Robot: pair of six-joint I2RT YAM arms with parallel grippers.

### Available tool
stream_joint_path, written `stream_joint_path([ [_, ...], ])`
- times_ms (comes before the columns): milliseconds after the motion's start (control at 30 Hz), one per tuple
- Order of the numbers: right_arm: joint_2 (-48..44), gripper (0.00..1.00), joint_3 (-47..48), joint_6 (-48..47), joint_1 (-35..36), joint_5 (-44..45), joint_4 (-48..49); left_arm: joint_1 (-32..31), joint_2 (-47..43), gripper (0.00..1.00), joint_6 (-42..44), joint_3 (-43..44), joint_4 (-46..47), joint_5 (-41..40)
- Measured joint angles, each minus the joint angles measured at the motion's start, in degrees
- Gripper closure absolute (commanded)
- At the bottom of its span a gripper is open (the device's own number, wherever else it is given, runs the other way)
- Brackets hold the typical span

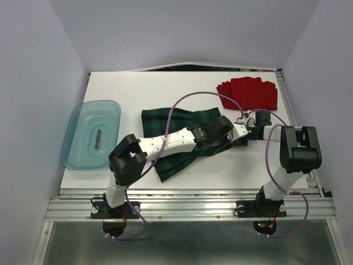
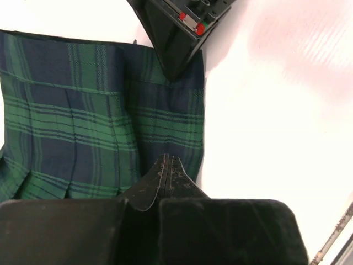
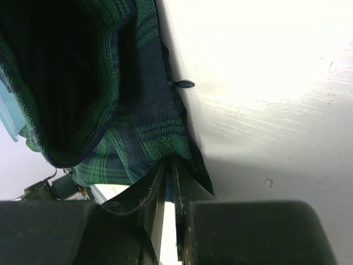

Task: Fold and stack the skirts
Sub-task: Fold the skirt

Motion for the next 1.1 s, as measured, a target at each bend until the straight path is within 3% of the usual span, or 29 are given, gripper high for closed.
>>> stream_joint_path([
  [33,0.0,0.84,-0.04,0.02,0.0,-0.02,0.04,-0.02,0.04,0.79,-0.31,0.0,-0.15,-0.11],
  [133,0.0,0.84,-0.07,0.04,0.0,-0.04,0.13,0.0,0.37,0.49,-1.14,-0.02,-0.24,-1.27],
  [200,0.0,0.84,-0.09,0.17,0.0,-0.07,0.17,0.0,0.44,0.41,-1.51,-0.59,0.81,-2.73],
  [300,0.0,0.84,-0.15,0.22,0.0,-0.15,0.26,0.11,0.57,0.4,-0.79,-2.64,3.08,-5.77],
  [433,0.0,0.84,-0.2,0.24,0.0,-0.15,0.28,0.28,2.1,0.42,0.44,-3.82,4.66,-8.61],
  [633,0.0,0.84,-0.2,0.24,0.0,-0.15,0.28,1.16,6.73,0.56,2.36,-3.93,7.17,-11.32],
  [733,0.0,0.84,-0.22,0.24,0.0,-0.15,0.28,2.01,8.33,0.69,3.26,-4.79,8.17,-12.85],
  [833,0.0,0.85,-0.24,0.24,0.0,-0.15,0.28,3.06,8.61,0.91,3.74,-5.09,8.76,-13.33],
  [900,0.0,0.85,-0.24,0.24,0.0,-0.15,0.28,3.41,8.61,1.0,4.09,-5.11,9.16,-13.38],
  [1100,0.0,0.85,-0.37,0.44,0.0,-0.17,0.48,3.72,7.93,1.0,4.17,-4.52,6.78,-10.71],
])
